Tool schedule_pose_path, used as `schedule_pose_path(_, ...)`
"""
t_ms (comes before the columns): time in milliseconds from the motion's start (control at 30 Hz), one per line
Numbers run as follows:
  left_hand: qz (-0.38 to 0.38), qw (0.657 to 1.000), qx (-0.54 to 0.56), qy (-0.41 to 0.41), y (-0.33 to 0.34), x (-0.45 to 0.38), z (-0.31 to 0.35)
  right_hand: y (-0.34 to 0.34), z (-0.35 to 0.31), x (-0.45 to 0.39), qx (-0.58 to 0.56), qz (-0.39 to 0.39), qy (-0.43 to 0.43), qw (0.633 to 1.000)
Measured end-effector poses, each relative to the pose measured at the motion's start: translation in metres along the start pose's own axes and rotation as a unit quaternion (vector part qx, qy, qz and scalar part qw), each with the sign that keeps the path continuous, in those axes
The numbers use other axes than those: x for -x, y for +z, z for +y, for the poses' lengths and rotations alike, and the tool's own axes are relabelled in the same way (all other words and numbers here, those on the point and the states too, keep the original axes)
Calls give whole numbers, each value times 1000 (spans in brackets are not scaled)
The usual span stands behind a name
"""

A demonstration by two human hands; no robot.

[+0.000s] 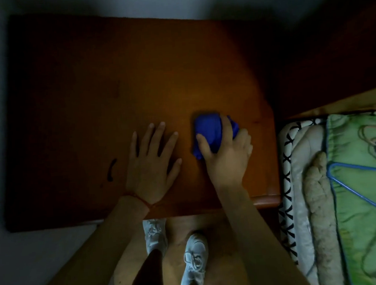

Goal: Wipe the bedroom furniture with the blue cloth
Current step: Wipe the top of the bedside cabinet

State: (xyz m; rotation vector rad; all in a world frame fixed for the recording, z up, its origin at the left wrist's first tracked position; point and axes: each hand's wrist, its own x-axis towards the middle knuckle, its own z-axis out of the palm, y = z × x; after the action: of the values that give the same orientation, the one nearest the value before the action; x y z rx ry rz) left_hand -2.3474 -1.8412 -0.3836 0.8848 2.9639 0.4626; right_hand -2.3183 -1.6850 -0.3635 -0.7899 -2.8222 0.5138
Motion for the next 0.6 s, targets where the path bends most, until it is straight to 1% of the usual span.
schedule_pose_path(67,-7,1000,3,-2,-2,-1,0,-7,8,32,10,-20,8,1000)
schedule_pose_path(133,-15,1000,2,-6,-1,-1,0,-8,10,42,7,-25,21,999)
schedule_pose_path(200,-21,1000,-3,-8,-1,-1,-1,-1,2,16,0,-6,9,1000)
schedule_pose_path(267,-31,999,-9,-8,0,-1,0,9,-14,-31,-6,10,-4,1000)
schedule_pose_path(367,-32,999,2,-10,-2,-2,0,19,-30,-87,-21,11,17,1000)
schedule_pose_path(467,-30,999,20,-30,-7,-14,-3,16,-25,-68,-18,12,20,1000)
schedule_pose_path(533,-17,999,17,-36,-8,-30,-9,7,-18,-36,-4,-10,19,1000)
schedule_pose_path(600,-3,999,1,-41,-9,-52,-18,4,-15,-32,-6,-19,12,1000)
